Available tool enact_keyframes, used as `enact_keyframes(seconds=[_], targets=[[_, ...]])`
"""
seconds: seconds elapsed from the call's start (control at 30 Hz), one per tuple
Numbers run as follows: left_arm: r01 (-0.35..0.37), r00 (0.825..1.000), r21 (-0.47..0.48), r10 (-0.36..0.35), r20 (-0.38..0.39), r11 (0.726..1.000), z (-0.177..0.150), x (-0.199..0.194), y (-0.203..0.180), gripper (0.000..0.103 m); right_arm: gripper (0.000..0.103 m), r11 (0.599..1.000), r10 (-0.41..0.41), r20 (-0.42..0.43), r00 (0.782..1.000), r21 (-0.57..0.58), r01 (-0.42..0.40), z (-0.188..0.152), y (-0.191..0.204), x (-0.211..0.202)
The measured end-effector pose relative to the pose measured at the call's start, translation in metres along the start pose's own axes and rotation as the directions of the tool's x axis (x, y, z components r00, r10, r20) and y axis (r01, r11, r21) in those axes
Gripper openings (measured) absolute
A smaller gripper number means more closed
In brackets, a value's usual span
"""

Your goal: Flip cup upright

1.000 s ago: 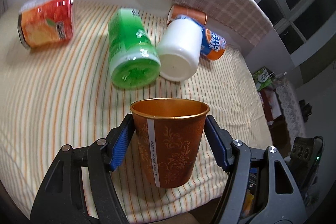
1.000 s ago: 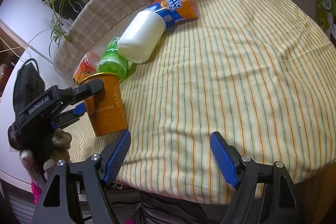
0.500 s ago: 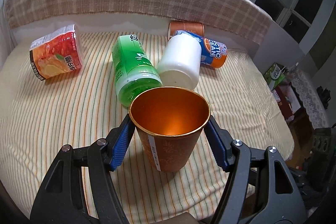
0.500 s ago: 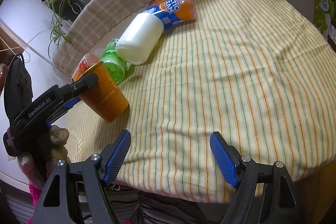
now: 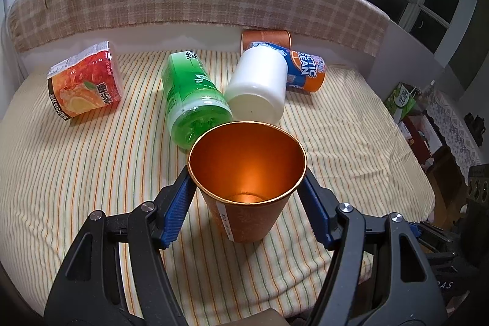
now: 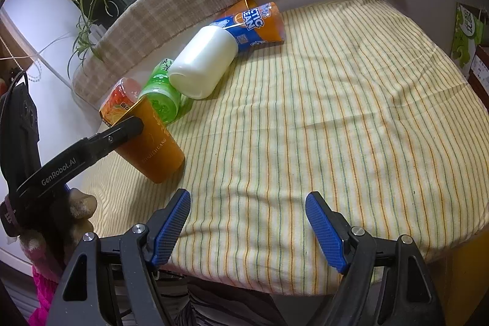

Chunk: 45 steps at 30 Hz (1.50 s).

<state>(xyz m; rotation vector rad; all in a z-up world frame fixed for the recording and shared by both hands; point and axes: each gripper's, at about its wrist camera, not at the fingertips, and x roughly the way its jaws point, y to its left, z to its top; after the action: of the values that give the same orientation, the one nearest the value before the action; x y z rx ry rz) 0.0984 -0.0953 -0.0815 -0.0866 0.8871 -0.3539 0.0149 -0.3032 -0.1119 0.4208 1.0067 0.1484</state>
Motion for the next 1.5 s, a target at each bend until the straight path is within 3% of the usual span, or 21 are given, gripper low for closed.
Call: enact_keyframes(seconds=[0.37,0.5,0.83,1.0,1.13,1.23,1.3,1.37,1.47,1.5], targets=[[0.023,1.000,-0.007,-0.023,-0.013,1.000,-0.008,-0.006,0.003,0.070,0.080,1.000,0.000,0.001,1.000,-0.016,0.000,-0.002,0.005,-0.001],[0.040,0.999,-0.007,-0.041,-0.030,0.999,-0.012,-0.007,0.002,0.082,0.080,1.000,-0.005,0.007,1.000,-0.027,0.005,-0.003,0.009,-0.003],[0.044,0.998,-0.015,-0.045,-0.051,0.999,-0.027,-0.016,0.010,0.082,0.080,0.996,-0.036,0.056,0.998,-0.074,0.040,-0.003,0.020,-0.015],[0.029,0.999,-0.016,-0.030,-0.016,0.999,-0.039,-0.034,0.015,0.082,0.083,0.989,-0.078,0.110,0.991,-0.113,0.090,-0.002,0.031,-0.024],[-0.013,0.998,-0.006,0.013,0.062,1.000,-0.047,-0.060,0.018,0.082,0.085,0.979,-0.120,0.175,0.977,-0.141,0.145,0.001,0.038,-0.034],[-0.065,0.987,-0.005,0.065,0.146,0.998,-0.050,-0.082,0.020,0.083,0.087,0.967,-0.156,0.231,0.960,-0.163,0.196,0.001,0.045,-0.043],[-0.096,0.975,-0.011,0.096,0.199,0.995,-0.051,-0.095,0.021,0.092,0.092,0.958,-0.177,0.268,0.947,-0.174,0.229,0.001,0.050,-0.048],[-0.125,0.956,-0.022,0.126,0.265,0.992,-0.053,-0.110,0.022,0.100,0.093,0.950,-0.192,0.301,0.934,-0.182,0.253,0.001,0.055,-0.053],[-0.168,0.922,-0.024,0.166,0.351,0.985,-0.055,-0.130,0.019,0.101,0.094,0.937,-0.211,0.346,0.914,-0.196,0.290,0.000,0.064,-0.059],[-0.177,0.916,-0.020,0.172,0.361,0.984,-0.055,-0.133,0.018,0.101,0.099,0.932,-0.216,0.361,0.907,-0.202,0.302,0.000,0.067,-0.061]])
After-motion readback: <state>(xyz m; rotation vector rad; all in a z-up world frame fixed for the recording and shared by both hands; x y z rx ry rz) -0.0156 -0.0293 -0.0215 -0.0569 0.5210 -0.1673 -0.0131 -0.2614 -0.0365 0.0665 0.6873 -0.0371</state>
